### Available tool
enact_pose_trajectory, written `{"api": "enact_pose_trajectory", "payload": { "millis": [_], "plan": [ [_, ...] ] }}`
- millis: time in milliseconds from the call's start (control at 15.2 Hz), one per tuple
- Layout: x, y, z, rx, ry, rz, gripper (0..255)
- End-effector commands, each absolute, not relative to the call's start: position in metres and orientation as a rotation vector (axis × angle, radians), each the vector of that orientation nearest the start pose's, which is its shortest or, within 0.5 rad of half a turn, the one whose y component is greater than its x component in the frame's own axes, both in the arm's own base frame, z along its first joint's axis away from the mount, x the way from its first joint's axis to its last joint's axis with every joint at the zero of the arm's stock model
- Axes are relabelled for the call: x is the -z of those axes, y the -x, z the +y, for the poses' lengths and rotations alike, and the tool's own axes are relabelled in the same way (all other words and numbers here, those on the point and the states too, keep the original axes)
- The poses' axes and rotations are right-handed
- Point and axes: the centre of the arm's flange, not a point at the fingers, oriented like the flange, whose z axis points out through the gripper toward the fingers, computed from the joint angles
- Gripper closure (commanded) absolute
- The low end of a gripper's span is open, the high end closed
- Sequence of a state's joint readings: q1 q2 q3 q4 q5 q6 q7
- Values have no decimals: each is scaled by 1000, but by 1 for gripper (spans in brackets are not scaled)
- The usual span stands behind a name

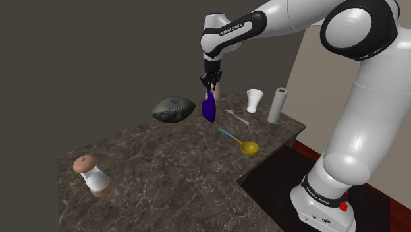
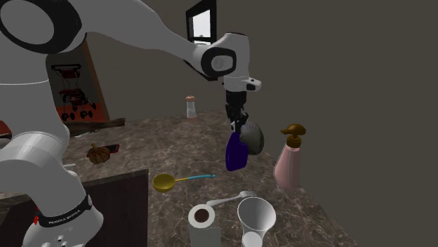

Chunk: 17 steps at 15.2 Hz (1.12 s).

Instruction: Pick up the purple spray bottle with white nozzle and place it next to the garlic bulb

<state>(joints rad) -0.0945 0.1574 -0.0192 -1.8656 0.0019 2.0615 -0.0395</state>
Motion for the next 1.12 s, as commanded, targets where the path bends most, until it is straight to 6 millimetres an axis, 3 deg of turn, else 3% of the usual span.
{"api": "enact_pose_trajectory", "payload": {
  "millis": [0,1056],
  "plan": [
    [-445,-601,-68,60,3143,118,255],
    [-530,-601,-68,60,3143,118,255]
  ]
}}
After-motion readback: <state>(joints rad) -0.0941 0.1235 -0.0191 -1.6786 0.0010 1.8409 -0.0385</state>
